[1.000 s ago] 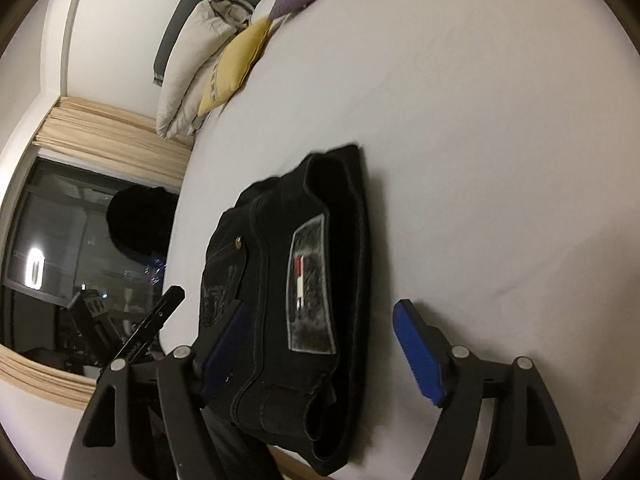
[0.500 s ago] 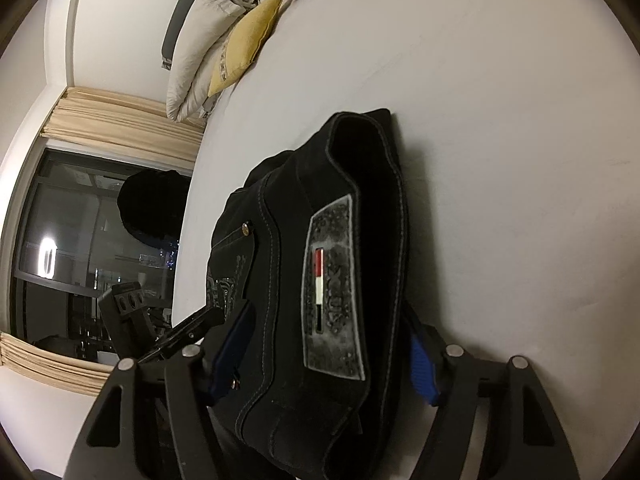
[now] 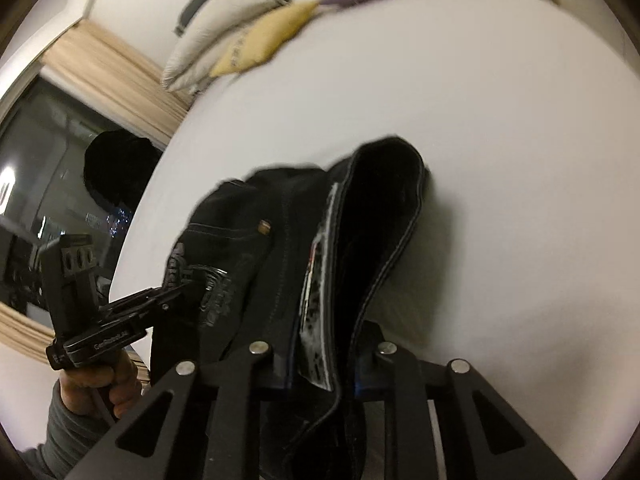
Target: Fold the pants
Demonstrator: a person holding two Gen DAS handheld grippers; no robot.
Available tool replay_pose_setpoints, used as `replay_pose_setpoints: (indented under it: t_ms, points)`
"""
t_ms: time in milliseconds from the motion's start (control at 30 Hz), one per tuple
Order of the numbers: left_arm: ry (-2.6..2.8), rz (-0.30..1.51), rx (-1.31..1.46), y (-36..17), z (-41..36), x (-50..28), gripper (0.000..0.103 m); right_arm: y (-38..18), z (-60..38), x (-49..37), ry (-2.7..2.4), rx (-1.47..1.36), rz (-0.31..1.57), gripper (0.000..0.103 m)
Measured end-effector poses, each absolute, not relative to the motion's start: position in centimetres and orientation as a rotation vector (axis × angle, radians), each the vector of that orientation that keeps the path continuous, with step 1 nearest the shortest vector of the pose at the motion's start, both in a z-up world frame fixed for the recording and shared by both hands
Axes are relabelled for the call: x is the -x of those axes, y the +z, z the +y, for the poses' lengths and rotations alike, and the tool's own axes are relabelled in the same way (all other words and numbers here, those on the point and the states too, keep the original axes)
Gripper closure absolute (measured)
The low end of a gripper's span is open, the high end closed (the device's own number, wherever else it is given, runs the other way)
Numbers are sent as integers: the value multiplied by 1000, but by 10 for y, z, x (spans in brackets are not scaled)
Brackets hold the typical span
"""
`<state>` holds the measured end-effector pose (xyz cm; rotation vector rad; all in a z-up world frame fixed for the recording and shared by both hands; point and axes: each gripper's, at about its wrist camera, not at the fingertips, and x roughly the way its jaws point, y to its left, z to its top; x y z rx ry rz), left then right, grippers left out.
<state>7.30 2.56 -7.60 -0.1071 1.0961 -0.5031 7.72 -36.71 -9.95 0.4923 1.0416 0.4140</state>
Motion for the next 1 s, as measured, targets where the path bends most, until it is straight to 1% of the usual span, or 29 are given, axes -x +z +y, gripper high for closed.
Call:
replay_pose_setpoints:
  t_ms: [167,267,333,400,467,500,533,567,600,633,667,700,733,767,833,867,900,933,1000]
  points:
    - [-505,975,117,-25,25,-81,81,-55,-379,-88,433,-457,950,82]
    - [-502,931,112,-8,24,-95,81,-35,-389,-103,435,-448,909,82]
    - [-493,930,112,-7,23,-109,81,-30,-393,-118,432,-436,893,82]
    - [-478,927,104,-18,18,-122,81,-34,-396,-132,432,-437,894,82]
    - [-441,940,94,-38,17,-137,77,-50,-396,-148,425,-438,909,80]
    - [-414,969,91,-54,15,-146,73,-62,-395,-154,423,-432,929,77]
    - [-396,1008,92,-73,-2,-153,67,-88,-396,-165,397,-446,996,66]
    - [-357,1075,89,-96,-3,-162,60,-109,-399,-171,341,-463,1073,59]
    - [-343,1095,112,-109,2,-164,47,-126,-404,-173,270,-476,1143,59]
    - [-339,1071,133,-108,8,-160,43,-135,-415,-164,273,-562,1120,58]
    - [-329,1052,132,-104,10,-156,42,-131,-423,-153,286,-597,1067,50]
    - [-319,1025,121,-97,13,-149,39,-126,-427,-145,280,-595,1039,46]
    - [-307,997,111,-89,15,-141,32,-117,-435,-129,238,-582,982,40]
    - [-305,974,112,-83,17,-135,30,-110,-442,-118,205,-579,935,34]
    - [-306,897,104,-62,19,-113,17,-94,-456,-94,169,-578,859,33]
    - [-301,860,94,-51,20,-101,14,-86,-460,-84,148,-561,835,33]
    - [-295,829,86,-42,21,-86,4,-73,-464,-71,117,-529,805,32]
    - [-287,793,76,-31,20,-74,0,-64,-466,-66,101,-509,787,32]
    - [-259,677,32,2,18,-43,0,-35,-464,-42,64,-443,710,30]
